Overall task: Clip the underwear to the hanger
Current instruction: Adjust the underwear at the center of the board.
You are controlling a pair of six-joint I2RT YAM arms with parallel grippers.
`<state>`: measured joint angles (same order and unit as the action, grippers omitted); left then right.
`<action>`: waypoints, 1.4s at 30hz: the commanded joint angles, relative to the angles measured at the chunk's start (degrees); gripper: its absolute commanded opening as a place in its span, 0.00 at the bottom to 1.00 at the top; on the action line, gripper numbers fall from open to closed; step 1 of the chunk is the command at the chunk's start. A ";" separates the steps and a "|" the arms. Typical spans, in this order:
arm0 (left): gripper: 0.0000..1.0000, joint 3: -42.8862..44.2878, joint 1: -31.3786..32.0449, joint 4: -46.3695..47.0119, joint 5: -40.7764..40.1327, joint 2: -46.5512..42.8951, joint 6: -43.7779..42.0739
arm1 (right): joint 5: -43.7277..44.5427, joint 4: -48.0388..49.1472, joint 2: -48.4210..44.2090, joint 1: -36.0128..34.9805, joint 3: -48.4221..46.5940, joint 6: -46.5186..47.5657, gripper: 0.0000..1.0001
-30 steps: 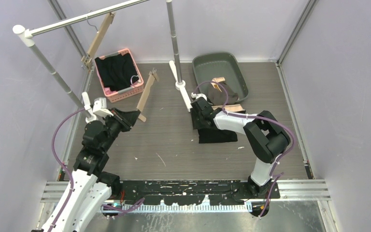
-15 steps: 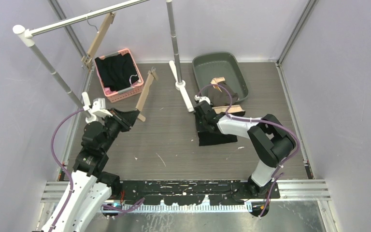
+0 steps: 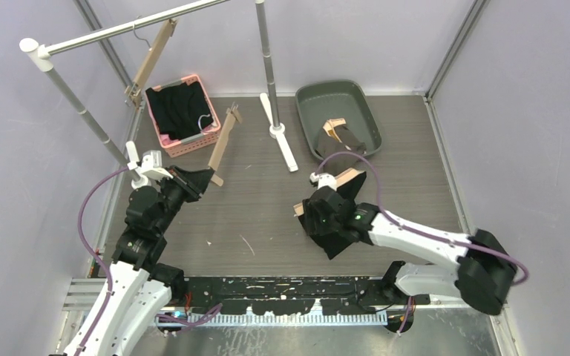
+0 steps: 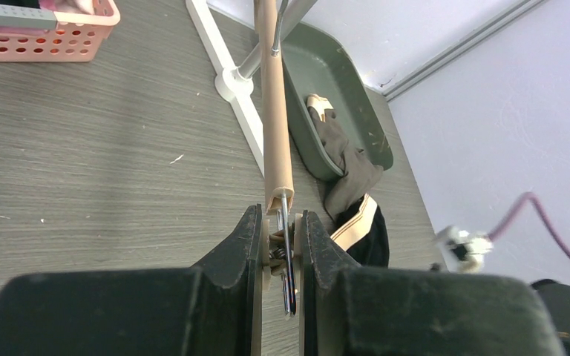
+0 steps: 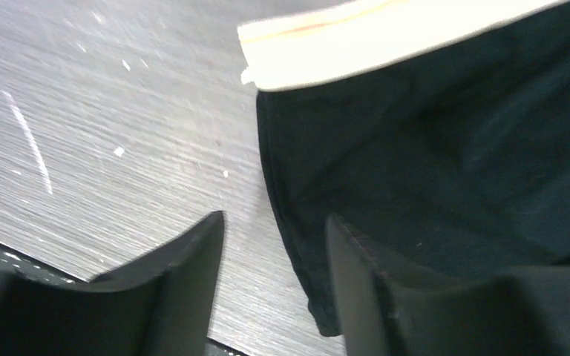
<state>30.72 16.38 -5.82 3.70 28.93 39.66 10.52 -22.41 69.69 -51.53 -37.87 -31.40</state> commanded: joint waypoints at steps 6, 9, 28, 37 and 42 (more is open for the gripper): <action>0.00 1.07 0.08 4.90 0.16 -0.57 0.65 | 16.70 0.47 -5.42 2.33 -4.82 2.12 0.81; 0.00 1.04 0.12 4.73 0.24 -0.69 0.77 | 11.56 2.38 -1.25 7.97 -5.32 0.14 0.81; 0.00 0.53 0.10 5.39 -0.18 -0.55 0.93 | 3.39 12.35 9.07 15.51 -3.58 -9.02 0.77; 0.00 0.51 0.06 5.17 -0.26 -0.75 0.88 | 3.28 14.11 16.56 15.63 -5.04 -10.47 0.77; 0.00 0.49 0.05 4.96 -0.43 -1.06 0.82 | 2.55 17.03 19.75 16.48 -5.05 -11.59 0.74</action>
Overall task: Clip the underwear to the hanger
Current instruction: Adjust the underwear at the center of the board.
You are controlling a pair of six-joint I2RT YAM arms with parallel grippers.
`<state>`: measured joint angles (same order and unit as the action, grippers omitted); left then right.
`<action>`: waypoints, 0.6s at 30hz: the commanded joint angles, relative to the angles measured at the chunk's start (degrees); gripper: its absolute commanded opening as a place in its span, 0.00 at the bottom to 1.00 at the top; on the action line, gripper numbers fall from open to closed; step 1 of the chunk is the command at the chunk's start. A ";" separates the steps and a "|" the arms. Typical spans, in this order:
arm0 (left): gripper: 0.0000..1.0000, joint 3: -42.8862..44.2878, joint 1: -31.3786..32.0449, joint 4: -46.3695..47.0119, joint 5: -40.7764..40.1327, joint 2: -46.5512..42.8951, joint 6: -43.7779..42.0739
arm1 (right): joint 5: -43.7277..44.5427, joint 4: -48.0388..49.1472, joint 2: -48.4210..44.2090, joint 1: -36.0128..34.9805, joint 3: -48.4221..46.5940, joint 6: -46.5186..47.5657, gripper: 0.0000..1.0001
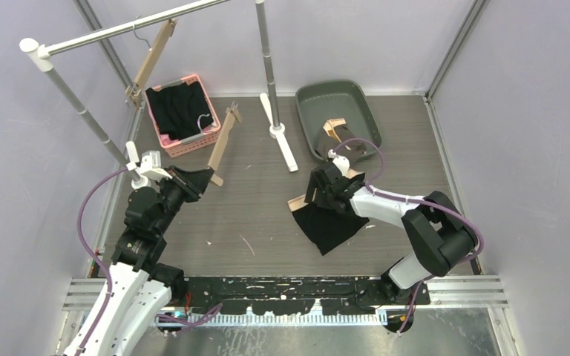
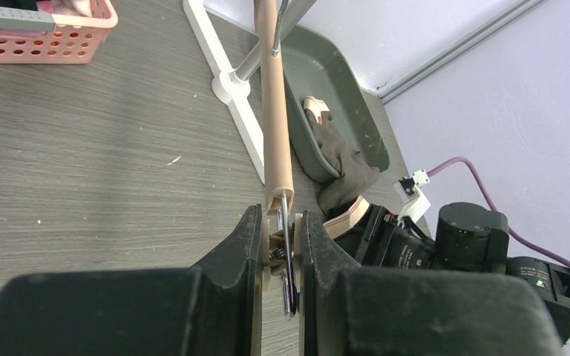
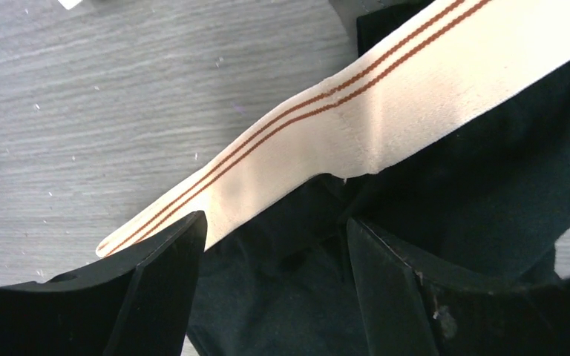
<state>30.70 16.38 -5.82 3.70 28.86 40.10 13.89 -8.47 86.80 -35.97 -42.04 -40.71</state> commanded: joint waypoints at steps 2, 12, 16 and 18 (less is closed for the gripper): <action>0.00 0.56 0.06 4.95 -0.50 -0.97 0.34 | -0.81 3.39 4.44 1.79 -1.42 -2.29 0.70; 0.00 0.46 0.06 4.95 -0.86 -0.78 0.08 | -3.49 5.51 14.20 2.91 -1.91 -1.94 0.26; 0.00 0.49 0.06 4.86 -0.88 -0.74 -0.02 | -4.21 6.80 13.56 2.88 -0.14 -1.47 0.11; 0.00 0.49 0.06 4.92 -0.92 -0.66 0.06 | -4.46 6.52 11.98 2.83 0.80 -0.29 0.07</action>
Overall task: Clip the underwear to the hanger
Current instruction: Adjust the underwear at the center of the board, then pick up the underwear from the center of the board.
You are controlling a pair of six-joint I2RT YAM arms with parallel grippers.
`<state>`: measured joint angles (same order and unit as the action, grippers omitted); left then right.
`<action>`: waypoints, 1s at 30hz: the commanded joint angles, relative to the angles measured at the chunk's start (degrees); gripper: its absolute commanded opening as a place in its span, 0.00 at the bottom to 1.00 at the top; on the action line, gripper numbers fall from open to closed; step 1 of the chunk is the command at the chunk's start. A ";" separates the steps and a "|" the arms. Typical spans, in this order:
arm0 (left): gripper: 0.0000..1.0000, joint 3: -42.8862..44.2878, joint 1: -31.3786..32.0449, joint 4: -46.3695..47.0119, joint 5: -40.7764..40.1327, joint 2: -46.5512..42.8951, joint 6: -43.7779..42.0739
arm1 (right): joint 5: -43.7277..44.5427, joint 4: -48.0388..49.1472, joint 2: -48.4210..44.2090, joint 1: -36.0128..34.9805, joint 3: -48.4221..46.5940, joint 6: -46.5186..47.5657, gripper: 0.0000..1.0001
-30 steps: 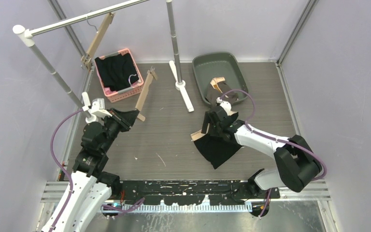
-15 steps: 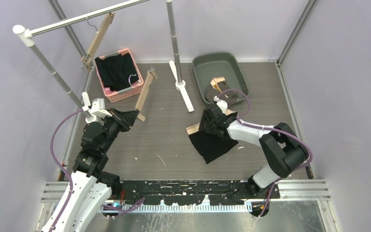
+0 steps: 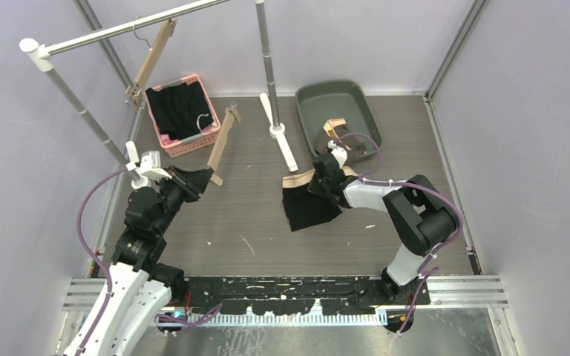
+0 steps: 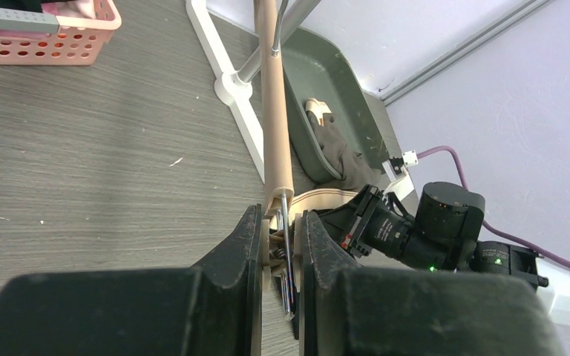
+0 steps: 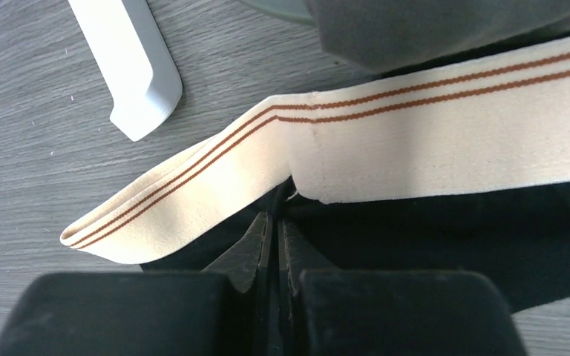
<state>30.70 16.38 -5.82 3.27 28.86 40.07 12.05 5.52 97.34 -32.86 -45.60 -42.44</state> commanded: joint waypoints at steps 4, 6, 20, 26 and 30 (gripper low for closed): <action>0.00 0.36 0.08 5.01 -0.50 -0.54 0.18 | -2.28 -9.87 -4.03 -0.42 7.21 3.49 0.07; 0.00 0.40 0.09 5.16 -0.46 -0.41 0.34 | -1.13 -12.31 -7.42 -0.45 8.57 4.32 0.07; 0.00 0.36 0.06 5.47 -0.41 -0.44 0.80 | 5.45 -22.92 -27.92 -0.54 11.26 5.47 0.51; 0.00 0.20 0.05 5.68 -0.51 -0.46 0.84 | 4.85 -24.64 -28.39 -0.56 8.99 2.29 0.61; 0.00 0.27 0.05 6.13 -0.33 -0.20 0.97 | 7.92 -25.61 -28.50 -2.95 7.37 -0.70 0.62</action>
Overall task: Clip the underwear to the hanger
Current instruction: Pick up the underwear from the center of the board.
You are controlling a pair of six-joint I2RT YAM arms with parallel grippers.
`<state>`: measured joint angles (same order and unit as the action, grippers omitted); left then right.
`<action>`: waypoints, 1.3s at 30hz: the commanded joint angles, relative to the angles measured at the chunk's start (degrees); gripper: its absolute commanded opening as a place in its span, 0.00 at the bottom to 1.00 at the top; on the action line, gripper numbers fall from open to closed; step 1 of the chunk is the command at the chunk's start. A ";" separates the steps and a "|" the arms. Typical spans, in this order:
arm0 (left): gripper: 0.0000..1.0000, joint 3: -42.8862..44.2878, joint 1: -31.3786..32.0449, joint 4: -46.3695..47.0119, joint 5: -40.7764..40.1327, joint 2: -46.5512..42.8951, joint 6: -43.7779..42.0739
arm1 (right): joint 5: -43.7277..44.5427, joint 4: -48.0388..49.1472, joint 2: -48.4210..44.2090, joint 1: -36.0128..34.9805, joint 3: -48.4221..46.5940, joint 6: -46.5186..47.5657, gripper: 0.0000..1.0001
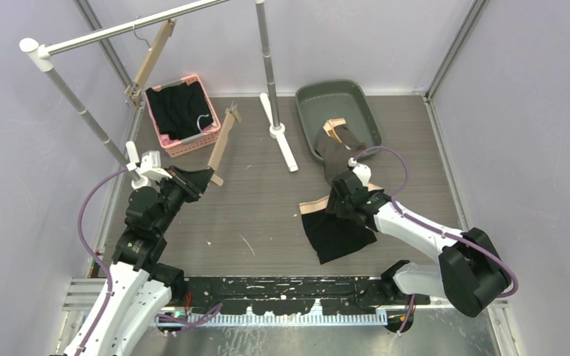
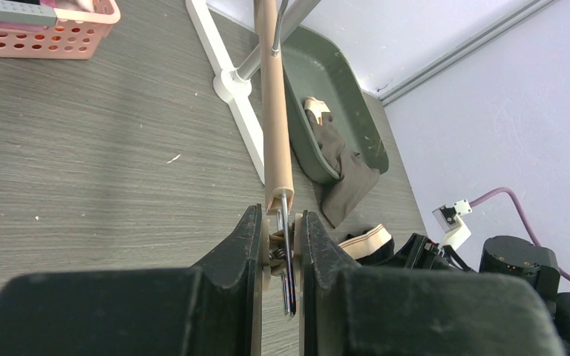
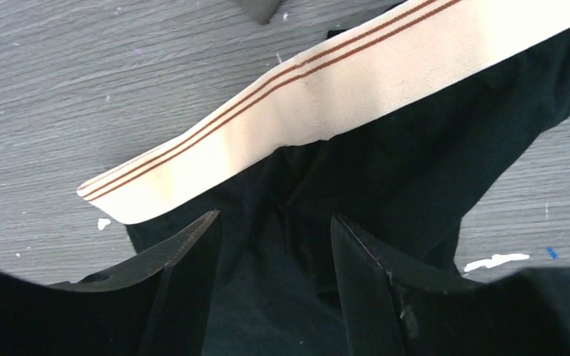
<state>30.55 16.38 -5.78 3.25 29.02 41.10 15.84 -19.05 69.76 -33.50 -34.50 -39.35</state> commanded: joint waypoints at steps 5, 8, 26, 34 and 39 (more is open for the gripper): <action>0.00 0.40 0.06 6.48 0.18 -0.22 -0.04 | 9.19 -2.83 -0.34 -7.95 -8.17 -4.34 0.62; 0.00 0.47 0.05 6.06 0.19 -0.72 -0.11 | 10.56 -3.84 2.57 -9.41 -11.13 -2.90 0.62; 0.00 1.19 0.06 3.58 -0.87 -3.03 -0.94 | 9.68 9.55 7.21 -5.90 -6.88 17.52 0.71; 0.00 1.03 0.08 3.75 -1.05 -2.80 -0.94 | 2.23 15.12 5.80 -0.98 -2.52 20.27 0.73; 0.00 0.93 0.06 3.76 -1.03 -2.57 -0.94 | 0.69 16.83 7.15 -0.87 -2.25 21.33 0.74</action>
<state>30.55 16.38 -5.67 2.81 26.48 41.06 18.65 -7.27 77.82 -34.39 -36.58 -20.01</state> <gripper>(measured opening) 0.144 0.738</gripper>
